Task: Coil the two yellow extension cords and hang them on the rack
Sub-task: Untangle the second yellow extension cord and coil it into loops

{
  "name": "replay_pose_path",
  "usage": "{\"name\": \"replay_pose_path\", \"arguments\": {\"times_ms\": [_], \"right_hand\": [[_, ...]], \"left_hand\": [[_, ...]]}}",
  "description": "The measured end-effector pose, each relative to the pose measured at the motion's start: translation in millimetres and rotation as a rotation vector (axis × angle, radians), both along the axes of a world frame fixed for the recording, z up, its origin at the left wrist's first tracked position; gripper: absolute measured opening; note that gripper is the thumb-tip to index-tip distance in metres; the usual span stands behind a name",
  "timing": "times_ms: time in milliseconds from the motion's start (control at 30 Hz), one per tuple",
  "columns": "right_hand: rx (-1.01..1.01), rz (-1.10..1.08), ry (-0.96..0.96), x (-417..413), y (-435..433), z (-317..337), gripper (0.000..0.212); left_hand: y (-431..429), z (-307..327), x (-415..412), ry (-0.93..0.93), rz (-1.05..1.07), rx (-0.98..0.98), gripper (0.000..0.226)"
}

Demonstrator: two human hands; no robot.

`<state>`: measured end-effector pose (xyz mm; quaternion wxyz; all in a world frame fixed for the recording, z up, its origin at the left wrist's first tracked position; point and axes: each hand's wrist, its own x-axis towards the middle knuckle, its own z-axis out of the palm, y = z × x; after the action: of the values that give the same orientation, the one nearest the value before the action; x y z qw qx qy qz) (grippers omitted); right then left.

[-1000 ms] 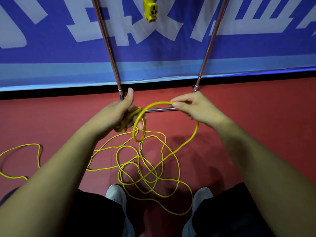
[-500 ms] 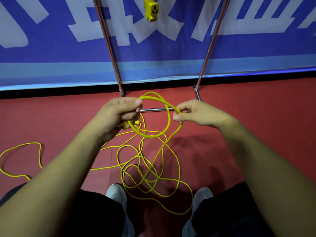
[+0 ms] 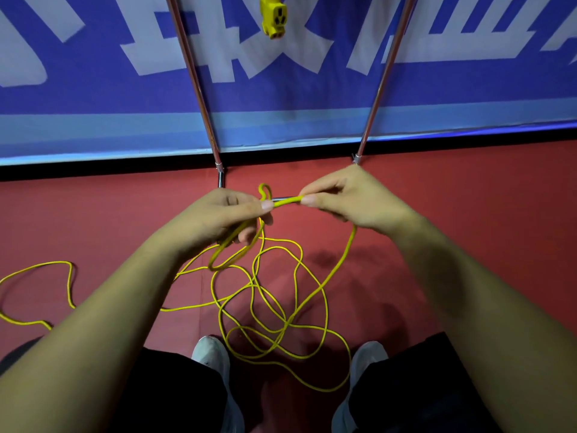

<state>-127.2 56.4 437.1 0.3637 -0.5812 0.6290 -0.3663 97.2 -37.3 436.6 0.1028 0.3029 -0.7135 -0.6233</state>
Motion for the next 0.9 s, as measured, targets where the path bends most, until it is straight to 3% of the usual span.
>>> {"name": "replay_pose_path", "arguments": {"times_ms": [133,200,300,400,533,633,767,900], "right_hand": [[-0.158,0.043,0.103,32,-7,5,0.007],[-0.181,-0.024,0.036,27,-11,4,0.011],[-0.056,0.048,0.1,3,-10,-1,0.021],[0.069,0.155,0.238,-8,-9,-10,0.015],[0.169,0.19,0.099,-12,-5,-7,0.022],[-0.005,0.041,0.096,-17,-6,-5,0.02],[-0.182,-0.072,0.262,-14,-8,-3,0.014],[-0.259,-0.131,0.314,-15,-8,-4,0.011]], "left_hand": [[11,-7,-8,0.026,-0.05,0.036,0.028],[9,-8,-6,0.111,-0.03,0.107,0.025],[4,-6,-1,0.244,-0.069,0.26,0.03],[4,-10,-2,0.195,-0.041,0.307,0.032],[4,-7,-5,0.199,0.054,0.393,0.029],[0,-5,-3,0.237,0.036,0.494,0.024],[-1,-7,0,0.267,-0.061,0.667,0.019],[0,-7,0,0.248,-0.112,0.815,0.038]]}}
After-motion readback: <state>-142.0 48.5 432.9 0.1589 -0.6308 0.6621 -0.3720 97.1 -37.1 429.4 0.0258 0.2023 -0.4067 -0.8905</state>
